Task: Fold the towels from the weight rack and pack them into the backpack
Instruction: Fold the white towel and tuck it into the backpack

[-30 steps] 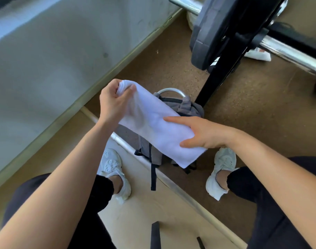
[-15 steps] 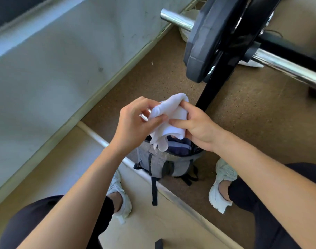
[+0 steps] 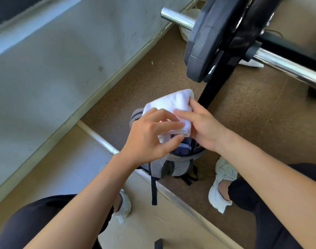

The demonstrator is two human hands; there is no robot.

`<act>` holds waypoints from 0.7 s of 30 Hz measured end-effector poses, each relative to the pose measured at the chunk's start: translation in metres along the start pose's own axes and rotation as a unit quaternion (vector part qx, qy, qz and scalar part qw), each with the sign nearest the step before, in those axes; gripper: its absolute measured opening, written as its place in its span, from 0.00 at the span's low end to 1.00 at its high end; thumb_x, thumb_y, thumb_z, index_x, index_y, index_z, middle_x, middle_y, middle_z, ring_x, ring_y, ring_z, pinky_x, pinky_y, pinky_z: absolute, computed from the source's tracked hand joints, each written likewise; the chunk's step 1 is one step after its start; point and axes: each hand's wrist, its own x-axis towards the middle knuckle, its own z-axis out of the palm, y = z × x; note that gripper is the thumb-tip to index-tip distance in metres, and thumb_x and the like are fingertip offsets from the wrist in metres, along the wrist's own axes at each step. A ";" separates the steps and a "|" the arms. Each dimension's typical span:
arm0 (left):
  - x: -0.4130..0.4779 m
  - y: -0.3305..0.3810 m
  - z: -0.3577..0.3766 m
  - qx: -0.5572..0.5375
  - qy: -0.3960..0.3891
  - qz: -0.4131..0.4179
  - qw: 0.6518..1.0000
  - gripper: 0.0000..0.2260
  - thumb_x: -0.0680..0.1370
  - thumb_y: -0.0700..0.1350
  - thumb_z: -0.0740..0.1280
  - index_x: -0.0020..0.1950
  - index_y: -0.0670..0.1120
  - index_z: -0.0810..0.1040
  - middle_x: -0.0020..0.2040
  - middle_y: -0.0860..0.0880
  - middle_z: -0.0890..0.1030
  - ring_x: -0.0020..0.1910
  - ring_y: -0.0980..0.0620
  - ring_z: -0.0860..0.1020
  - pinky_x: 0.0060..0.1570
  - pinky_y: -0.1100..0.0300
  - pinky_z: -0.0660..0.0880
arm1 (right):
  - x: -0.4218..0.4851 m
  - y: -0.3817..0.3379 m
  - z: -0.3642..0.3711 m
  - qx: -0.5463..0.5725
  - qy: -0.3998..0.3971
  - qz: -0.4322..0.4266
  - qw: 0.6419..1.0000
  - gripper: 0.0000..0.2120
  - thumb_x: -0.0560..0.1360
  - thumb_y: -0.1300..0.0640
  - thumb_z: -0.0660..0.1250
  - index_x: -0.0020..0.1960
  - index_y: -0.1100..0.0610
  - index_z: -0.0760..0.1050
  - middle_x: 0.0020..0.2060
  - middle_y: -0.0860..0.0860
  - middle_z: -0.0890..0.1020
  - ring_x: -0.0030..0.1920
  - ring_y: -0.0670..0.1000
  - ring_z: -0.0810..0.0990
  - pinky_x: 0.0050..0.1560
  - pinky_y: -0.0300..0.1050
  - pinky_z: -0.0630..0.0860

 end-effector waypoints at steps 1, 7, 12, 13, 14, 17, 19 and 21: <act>0.000 0.001 0.000 -0.051 -0.007 -0.037 0.998 0.07 0.78 0.50 0.72 0.51 0.50 0.88 0.50 0.53 0.84 0.46 0.53 0.81 0.43 0.55 0.76 | 0.000 0.002 -0.001 -0.044 0.021 -0.027 0.998 0.26 0.76 0.63 0.69 0.73 0.52 0.70 0.65 0.58 0.80 0.63 0.57 0.81 0.56 0.52 0.80; -0.001 -0.035 0.000 -0.202 0.035 -0.448 0.870 0.07 0.75 0.51 0.71 0.52 0.53 0.83 0.44 0.58 0.84 0.44 0.56 0.81 0.49 0.55 0.77 | -0.007 -0.009 -0.003 -0.101 -0.007 -0.069 0.992 0.33 0.73 0.70 0.66 0.75 0.52 0.68 0.67 0.59 0.78 0.67 0.58 0.78 0.65 0.56 0.76; 0.002 -0.036 -0.005 -0.484 -0.017 -0.494 0.722 0.20 0.82 0.58 0.66 0.66 0.45 0.78 0.57 0.46 0.86 0.54 0.47 0.85 0.52 0.53 0.80 | -0.016 -0.020 -0.007 0.019 -0.096 -0.052 0.994 0.33 0.76 0.72 0.59 0.72 0.43 0.70 0.64 0.53 0.79 0.63 0.55 0.80 0.55 0.47 0.80; 0.001 -0.035 -0.006 -0.531 -0.018 -0.486 0.694 0.25 0.82 0.60 0.64 0.71 0.45 0.76 0.63 0.44 0.84 0.61 0.45 0.83 0.59 0.50 0.78 | -0.017 -0.022 -0.008 0.034 -0.104 -0.051 0.993 0.33 0.75 0.72 0.59 0.72 0.41 0.70 0.62 0.52 0.80 0.61 0.54 0.80 0.53 0.46 0.80; 0.000 -0.032 -0.007 -0.575 -0.019 -0.473 0.667 0.27 0.81 0.61 0.63 0.74 0.45 0.74 0.68 0.42 0.81 0.66 0.43 0.80 0.65 0.47 0.76 | -0.018 -0.022 -0.009 0.046 -0.114 -0.049 0.991 0.33 0.75 0.71 0.59 0.72 0.41 0.71 0.61 0.51 0.80 0.60 0.54 0.81 0.53 0.46 0.80; -0.002 -0.030 -0.005 -0.645 -0.025 -0.445 0.621 0.37 0.75 0.62 0.72 0.77 0.43 0.71 0.74 0.38 0.74 0.72 0.38 0.73 0.75 0.41 0.66 | -0.019 -0.020 -0.012 0.066 -0.137 -0.038 0.988 0.34 0.74 0.70 0.60 0.73 0.43 0.69 0.62 0.53 0.79 0.61 0.55 0.80 0.58 0.50 0.78; 0.000 -0.029 -0.005 -0.641 -0.017 -0.455 0.618 0.41 0.68 0.59 0.79 0.75 0.42 0.73 0.71 0.38 0.78 0.67 0.40 0.77 0.71 0.43 0.70 | -0.017 -0.018 -0.014 0.052 -0.132 -0.035 0.989 0.35 0.74 0.70 0.61 0.75 0.44 0.67 0.67 0.56 0.76 0.65 0.57 0.77 0.64 0.56 0.74; 0.002 -0.029 -0.007 -0.613 0.000 -0.480 0.628 0.33 0.71 0.52 0.77 0.73 0.41 0.74 0.64 0.41 0.83 0.59 0.43 0.83 0.61 0.49 0.80 | -0.015 -0.015 -0.015 0.016 -0.119 -0.037 0.992 0.35 0.75 0.71 0.62 0.77 0.47 0.65 0.71 0.58 0.73 0.69 0.60 0.75 0.70 0.61 0.69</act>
